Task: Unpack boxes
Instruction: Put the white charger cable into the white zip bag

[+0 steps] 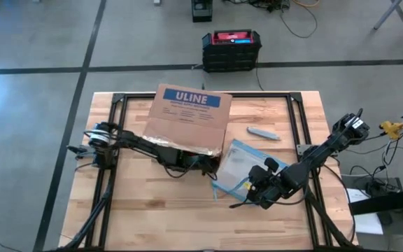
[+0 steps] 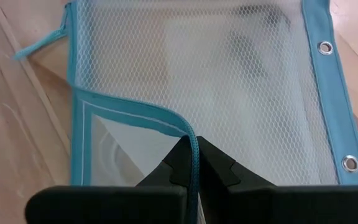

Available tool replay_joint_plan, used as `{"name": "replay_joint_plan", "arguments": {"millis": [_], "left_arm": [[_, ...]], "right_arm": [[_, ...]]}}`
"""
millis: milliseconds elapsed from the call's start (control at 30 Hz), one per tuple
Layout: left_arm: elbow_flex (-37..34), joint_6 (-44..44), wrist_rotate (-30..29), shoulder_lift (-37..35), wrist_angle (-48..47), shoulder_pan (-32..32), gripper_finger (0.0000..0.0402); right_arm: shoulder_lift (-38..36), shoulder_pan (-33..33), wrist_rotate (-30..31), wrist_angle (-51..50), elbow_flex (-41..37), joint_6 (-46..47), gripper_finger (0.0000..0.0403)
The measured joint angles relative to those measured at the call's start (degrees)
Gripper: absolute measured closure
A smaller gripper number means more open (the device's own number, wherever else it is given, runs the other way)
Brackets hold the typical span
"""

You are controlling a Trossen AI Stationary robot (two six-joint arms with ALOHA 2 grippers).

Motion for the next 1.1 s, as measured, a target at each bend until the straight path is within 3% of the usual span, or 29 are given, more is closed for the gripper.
{"name": "replay_joint_plan", "arguments": {"millis": [100,233,533,633,833,1100], "left_arm": [[0.0,8.7,2.3,-0.6,2.4,0.3,0.0377],[-0.1,12.7,10.1,-0.6,2.4,2.3,0.0370],[-0.2,35.4,10.2,0.2,3.4,3.1,0.0293],[-0.2,41.8,12.7,0.7,3.6,3.3,0.0265],[-0.7,45.3,14.6,0.8,3.5,4.8,0.0220],[-0.7,42.2,15.4,2.3,4.9,8.6,0.0186]], "right_arm": [[0.0,0.0,0.0,0.0,0.0,-0.4,0.0403],[0.0,0.0,-0.1,0.2,0.0,-0.4,0.0403],[0.0,0.1,-0.1,1.2,0.0,-0.4,0.0403],[0.0,0.1,-0.1,1.4,0.0,-0.4,0.0403],[0.0,0.1,-0.1,1.7,0.0,-0.4,0.0403],[0.0,0.1,0.0,3.0,0.0,-0.4,0.0403]]}}
